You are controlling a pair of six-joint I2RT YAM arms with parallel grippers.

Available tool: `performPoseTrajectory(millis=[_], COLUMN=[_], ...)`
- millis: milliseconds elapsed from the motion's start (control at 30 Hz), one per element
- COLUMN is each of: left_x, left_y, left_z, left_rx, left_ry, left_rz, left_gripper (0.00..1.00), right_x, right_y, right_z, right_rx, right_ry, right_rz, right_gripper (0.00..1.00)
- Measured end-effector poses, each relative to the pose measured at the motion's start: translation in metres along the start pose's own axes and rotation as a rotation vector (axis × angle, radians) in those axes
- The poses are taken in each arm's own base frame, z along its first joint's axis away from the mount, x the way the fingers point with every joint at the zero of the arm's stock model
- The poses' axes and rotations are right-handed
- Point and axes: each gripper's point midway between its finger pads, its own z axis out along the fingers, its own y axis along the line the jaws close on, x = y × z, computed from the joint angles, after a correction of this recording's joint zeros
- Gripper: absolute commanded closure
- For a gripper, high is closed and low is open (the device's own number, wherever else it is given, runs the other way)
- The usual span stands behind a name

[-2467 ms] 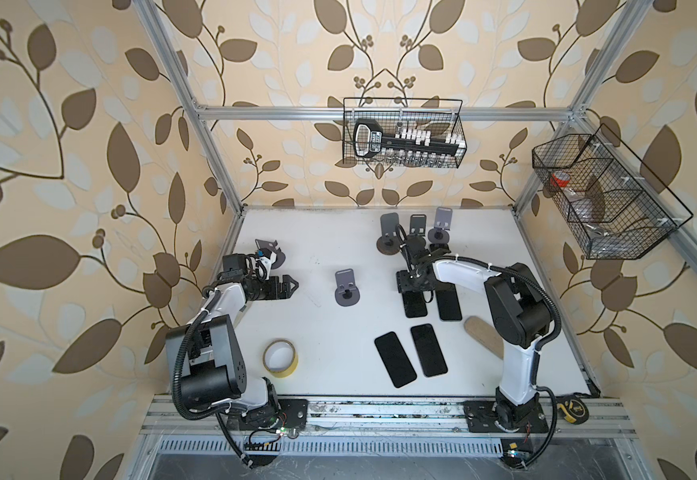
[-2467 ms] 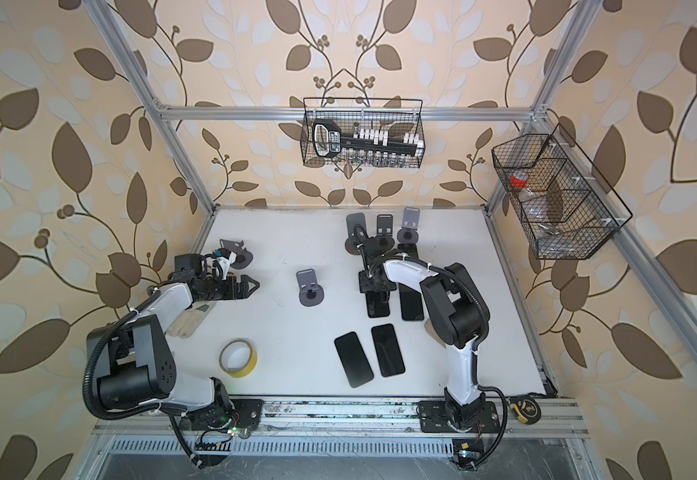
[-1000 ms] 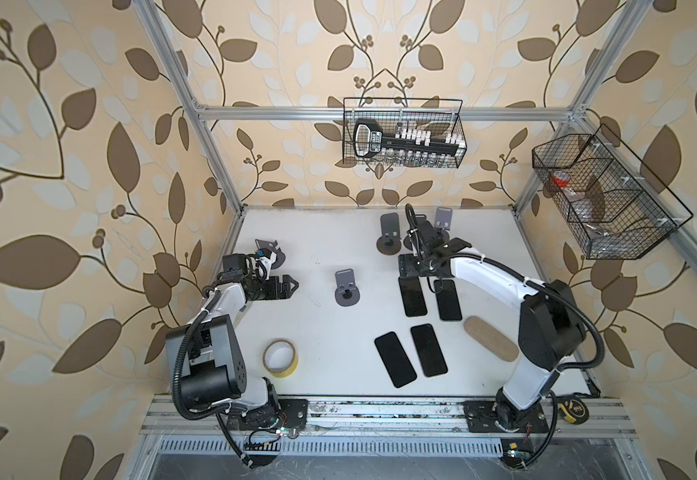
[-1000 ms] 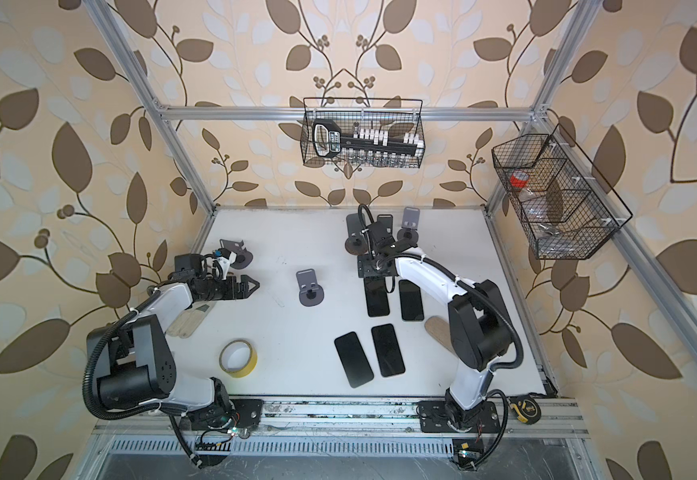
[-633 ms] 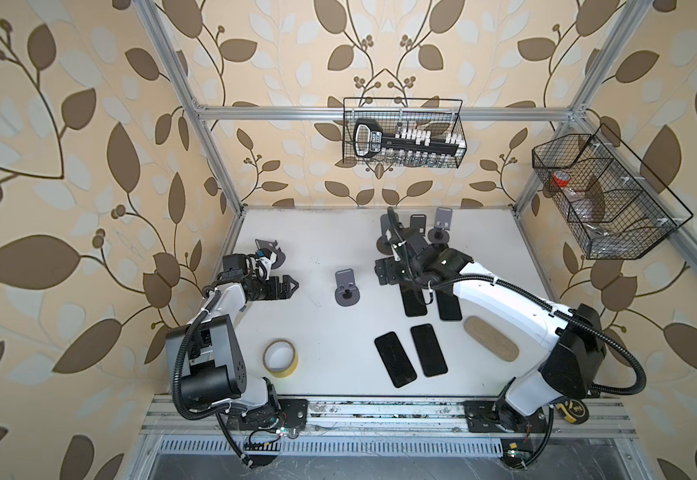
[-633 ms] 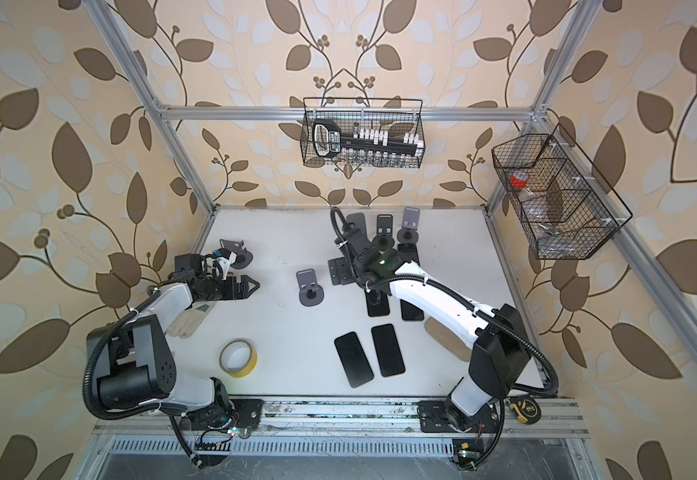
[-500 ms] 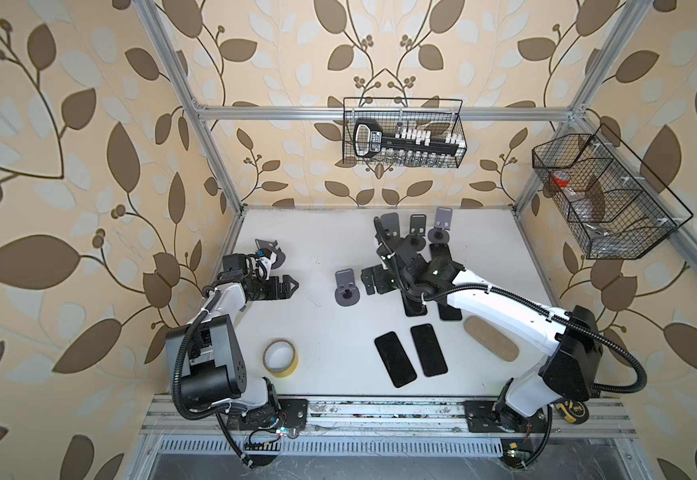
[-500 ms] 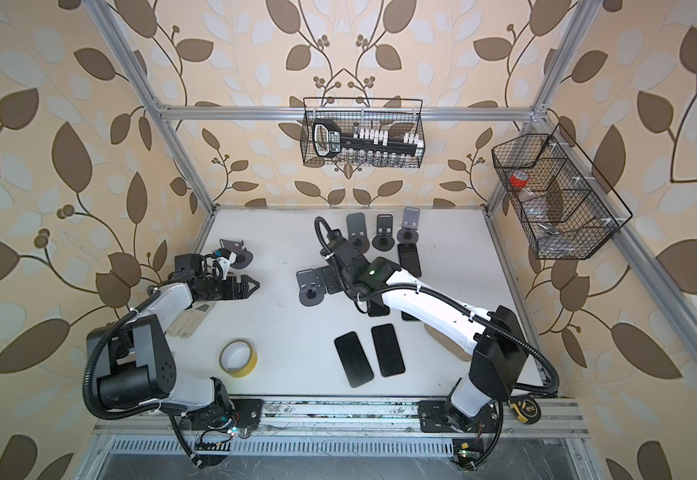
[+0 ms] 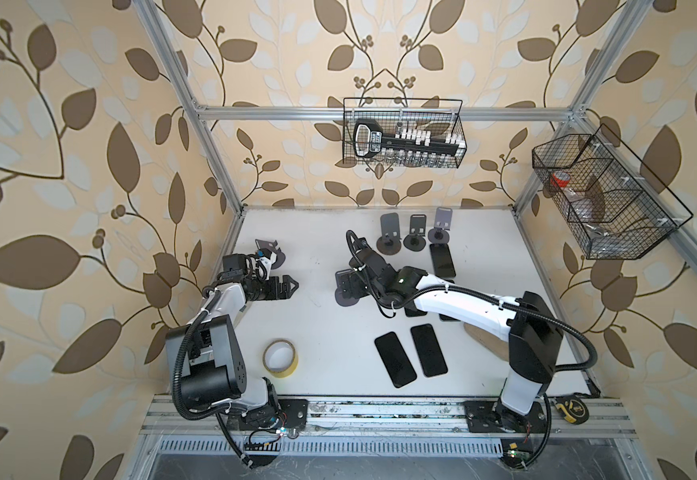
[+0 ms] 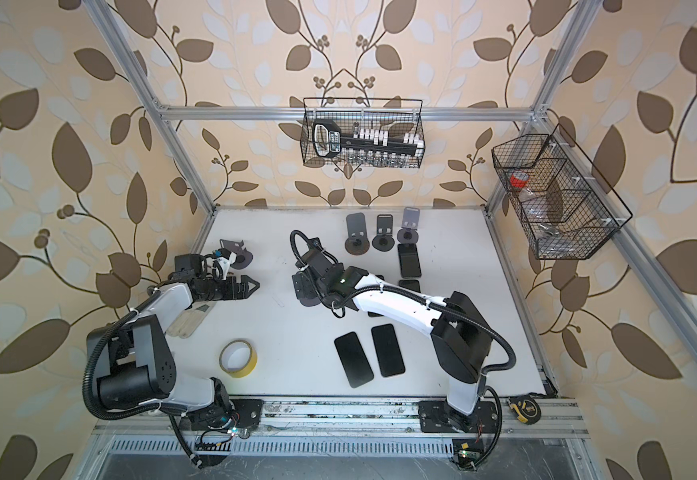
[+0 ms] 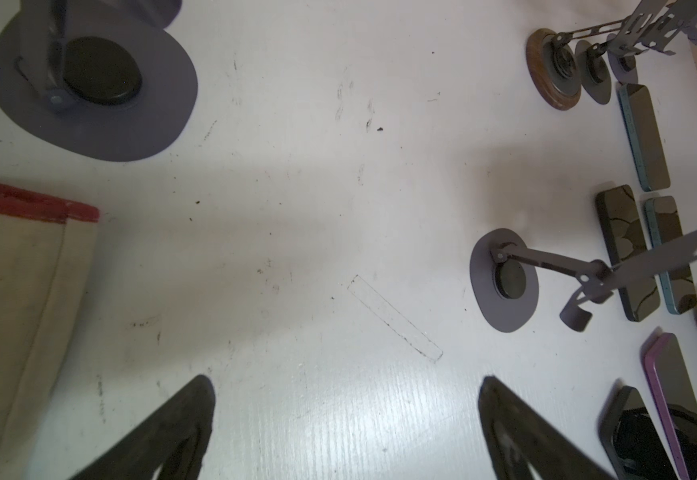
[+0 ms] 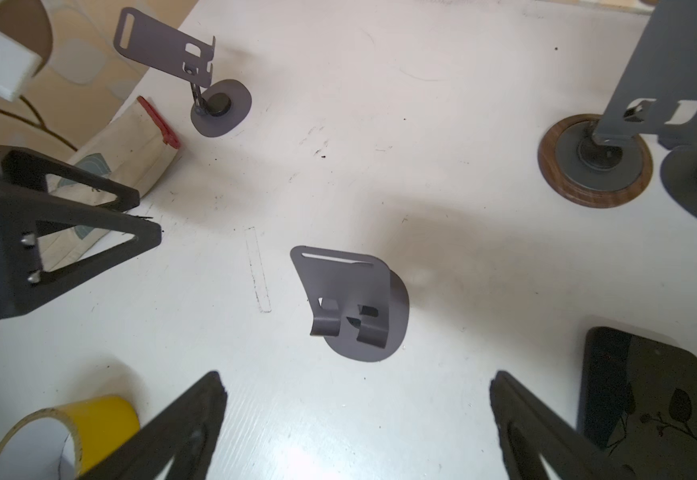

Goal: Remove the phone from the phone stand
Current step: 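Move the right gripper over the empty purple-based stand, then lower the right gripper and close on the stand's gray plate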

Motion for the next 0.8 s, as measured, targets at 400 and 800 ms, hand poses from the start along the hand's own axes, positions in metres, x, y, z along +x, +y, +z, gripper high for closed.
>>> performPoseTrajectory(millis=[400,800], left_x=[0.0,0.0], left_y=[0.0,0.0], left_z=[0.0,0.0], left_rx=[0.0,0.0], left_ry=[0.0,0.0], left_rz=[0.0,0.0], left_gripper=[0.01,0.01], right_x=[0.004,0.02], right_y=[0.019,0.014], right_z=[0.059,0.082], right_rx=[0.075,0.128], right_ry=[0.006,0.045], right_rz=[0.001,0.03], right_gripper=[0.13,0.27])
